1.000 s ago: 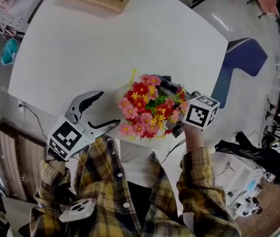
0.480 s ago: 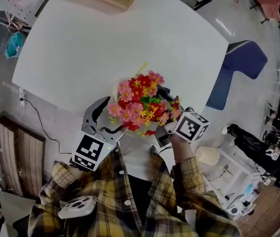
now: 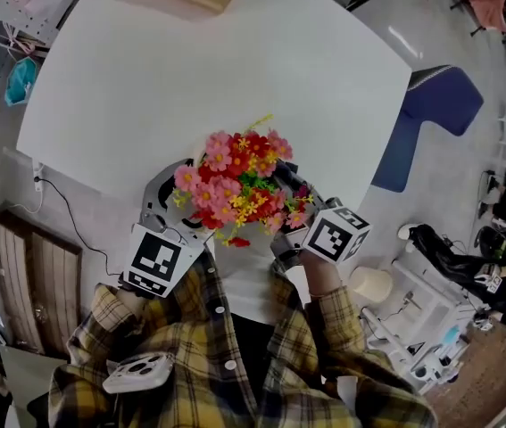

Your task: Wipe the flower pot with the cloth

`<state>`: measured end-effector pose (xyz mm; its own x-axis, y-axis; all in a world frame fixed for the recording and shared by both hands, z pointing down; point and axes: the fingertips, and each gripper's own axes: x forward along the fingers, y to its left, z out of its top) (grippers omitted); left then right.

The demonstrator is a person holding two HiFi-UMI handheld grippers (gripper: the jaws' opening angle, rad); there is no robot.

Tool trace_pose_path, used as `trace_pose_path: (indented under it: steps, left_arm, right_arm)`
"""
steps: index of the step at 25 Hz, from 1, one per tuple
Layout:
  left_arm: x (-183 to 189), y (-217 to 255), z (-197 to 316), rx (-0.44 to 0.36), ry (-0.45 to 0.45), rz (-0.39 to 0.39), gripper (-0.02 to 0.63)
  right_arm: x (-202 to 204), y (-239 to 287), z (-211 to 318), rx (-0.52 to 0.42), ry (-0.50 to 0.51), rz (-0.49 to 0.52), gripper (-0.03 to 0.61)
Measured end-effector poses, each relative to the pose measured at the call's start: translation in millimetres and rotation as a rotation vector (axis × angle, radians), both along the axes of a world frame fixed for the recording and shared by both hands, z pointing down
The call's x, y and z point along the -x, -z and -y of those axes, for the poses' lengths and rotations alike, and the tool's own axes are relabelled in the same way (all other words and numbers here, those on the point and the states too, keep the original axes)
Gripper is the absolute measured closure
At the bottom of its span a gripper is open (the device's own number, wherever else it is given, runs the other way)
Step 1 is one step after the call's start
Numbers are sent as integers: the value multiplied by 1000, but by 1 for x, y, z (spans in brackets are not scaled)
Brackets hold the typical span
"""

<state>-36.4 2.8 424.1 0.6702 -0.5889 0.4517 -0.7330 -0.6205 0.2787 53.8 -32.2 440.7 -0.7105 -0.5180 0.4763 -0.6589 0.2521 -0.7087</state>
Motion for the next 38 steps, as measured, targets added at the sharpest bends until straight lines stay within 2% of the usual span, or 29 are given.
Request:
trace_pose_path:
  steps: [4,10,14,18,29,33,38]
  left_arm:
    - [-4,2,6,-12,-99,27,218]
    - [-13,4,20,-18,-259,56,218]
    - [-19,4,22,-17,-361,71,218]
    - [-22,0,21,-10,-467,65,218]
    - [-33,-3,26,-25,-783,76,218]
    - [-35,-3,27,-24,-830,75,218]
    - [-35,-3,28,-32,-825,62,218]
  right_arm:
    - [-4,3,4,-21,103,-28,561]
    - [-12,5,25,-16,191,-47,561]
    - [-13,6,38,-3,284,-49,561]
    - [-3,4,49,16,402,-48,561]
    - [39,1,82,-3,725,-37,561]
    - [52,0,88,-8,781,-45,561]
    - [51,0,89,-26,773,-49,561]
